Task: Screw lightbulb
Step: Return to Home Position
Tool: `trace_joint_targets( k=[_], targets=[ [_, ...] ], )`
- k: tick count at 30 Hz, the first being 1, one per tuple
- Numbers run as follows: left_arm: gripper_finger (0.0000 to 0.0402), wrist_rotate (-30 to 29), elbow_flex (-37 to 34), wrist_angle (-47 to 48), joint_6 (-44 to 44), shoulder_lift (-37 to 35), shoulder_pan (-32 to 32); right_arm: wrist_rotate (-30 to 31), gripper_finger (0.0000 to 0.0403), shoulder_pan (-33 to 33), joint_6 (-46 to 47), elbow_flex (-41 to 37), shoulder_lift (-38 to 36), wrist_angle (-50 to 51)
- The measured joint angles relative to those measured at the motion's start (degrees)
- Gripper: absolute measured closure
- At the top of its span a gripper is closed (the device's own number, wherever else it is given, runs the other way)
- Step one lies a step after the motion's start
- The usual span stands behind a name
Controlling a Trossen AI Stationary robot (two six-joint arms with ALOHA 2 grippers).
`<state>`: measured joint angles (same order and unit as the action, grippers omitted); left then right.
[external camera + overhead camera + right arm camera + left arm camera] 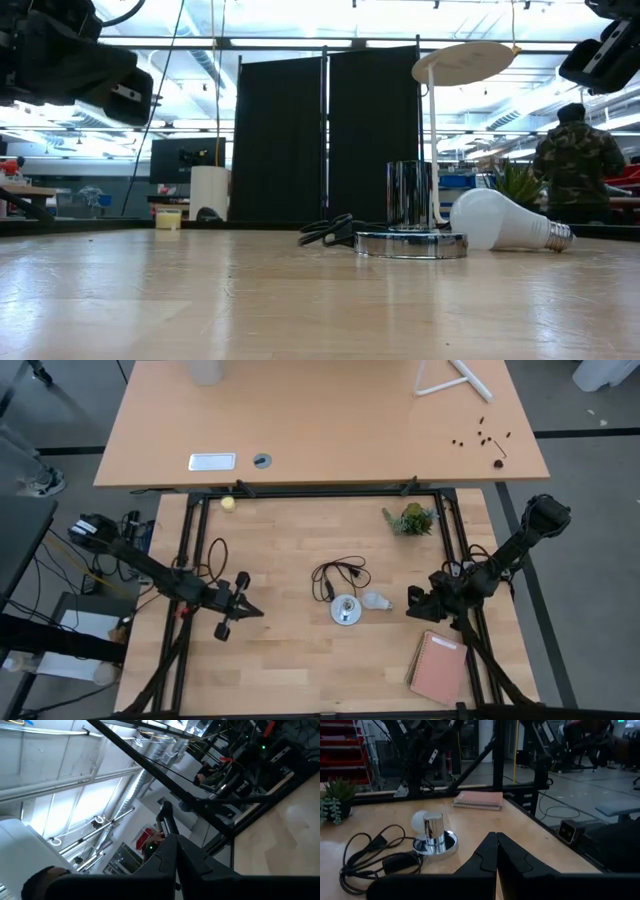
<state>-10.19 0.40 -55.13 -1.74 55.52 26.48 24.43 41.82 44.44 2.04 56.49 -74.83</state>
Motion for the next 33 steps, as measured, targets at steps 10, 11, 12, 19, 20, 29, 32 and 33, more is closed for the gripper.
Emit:
trace_joint_targets(
  k=[10, 11, 12, 19, 20, 29, 32, 33],
  targets=[
    [0.0392, 0.15, 0.00, 9.35, -0.02, -14.53, 0.00, -0.01, 0.0387, 0.00, -0.04, 0.00, 0.01, 0.31],
    [0.0392, 0.17, 0.00, 10.36, 0.00, -15.47, 0.00, 0.00, 0.0387, 0.00, -0.04, 0.00, 0.02, 0.32],
    [0.0392, 0.17, 0.00, 11.67, -0.01, -16.43, 0.00, -0.02, 0.0386, 0.00, -0.04, -0.02, 0.00, 0.33],
    [0.0392, 0.15, 0.00, 25.76, -0.02, -21.55, 0.00, -0.02, 0.0386, 0.00, -0.04, -0.42, 0.00, 2.19],
    [0.0392, 0.16, 0.00, 28.11, -0.02, -22.18, 0.00, -0.02, 0.0387, 0.00, -0.04, -0.42, 0.00, 2.61],
    [0.0392, 0.15, 0.00, 48.51, -0.02, -27.05, 0.00, -0.04, 0.0383, 0.00, -0.06, -0.44, 0.02, 10.08],
    [0.0392, 0.15, 0.00, 52.57, -0.01, -28.96, 0.00, -0.05, 0.0383, 0.00, -0.06, -0.44, 0.02, 11.29],
    [0.0392, 0.17, 0.00, 53.09, 0.00, -29.59, 0.00, -0.05, 0.0384, 0.00, -0.06, -0.44, 0.02, 11.79]
  ],
)
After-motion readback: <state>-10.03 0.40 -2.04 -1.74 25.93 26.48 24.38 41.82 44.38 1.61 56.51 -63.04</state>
